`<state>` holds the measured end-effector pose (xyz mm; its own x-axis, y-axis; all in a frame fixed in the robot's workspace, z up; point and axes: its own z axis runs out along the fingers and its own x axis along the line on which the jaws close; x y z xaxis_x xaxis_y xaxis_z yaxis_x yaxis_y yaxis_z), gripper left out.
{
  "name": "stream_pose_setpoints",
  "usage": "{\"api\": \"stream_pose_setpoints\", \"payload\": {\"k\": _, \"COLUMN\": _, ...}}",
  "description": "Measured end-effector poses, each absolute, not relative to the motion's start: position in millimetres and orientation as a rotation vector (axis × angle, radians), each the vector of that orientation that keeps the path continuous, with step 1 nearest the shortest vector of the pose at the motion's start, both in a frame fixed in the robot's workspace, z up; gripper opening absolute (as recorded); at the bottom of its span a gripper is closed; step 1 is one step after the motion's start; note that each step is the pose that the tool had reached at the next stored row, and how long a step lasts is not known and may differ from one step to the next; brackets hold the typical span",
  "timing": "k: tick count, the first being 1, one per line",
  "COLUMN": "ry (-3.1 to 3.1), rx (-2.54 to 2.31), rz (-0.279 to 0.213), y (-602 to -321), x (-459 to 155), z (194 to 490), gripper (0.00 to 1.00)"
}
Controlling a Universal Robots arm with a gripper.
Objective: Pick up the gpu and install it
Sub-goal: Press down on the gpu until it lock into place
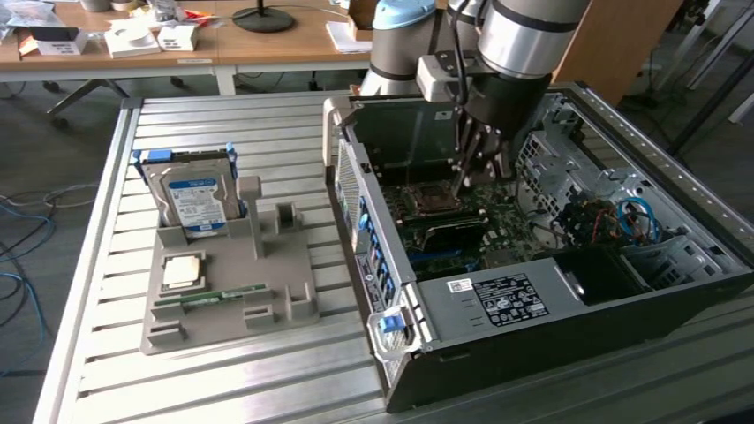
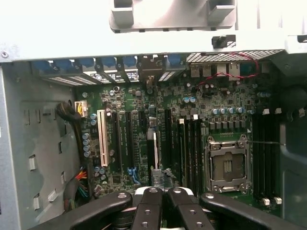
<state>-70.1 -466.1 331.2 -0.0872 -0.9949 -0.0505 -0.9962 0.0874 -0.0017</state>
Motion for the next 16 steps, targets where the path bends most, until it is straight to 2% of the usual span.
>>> {"api": "stream_pose_setpoints", "payload": {"k": 16, "ry": 2.288, "rx": -2.096, "rz": 0.051, "y": -457.9, "x": -71.8, "z": 322.0, "gripper": 0.11}}
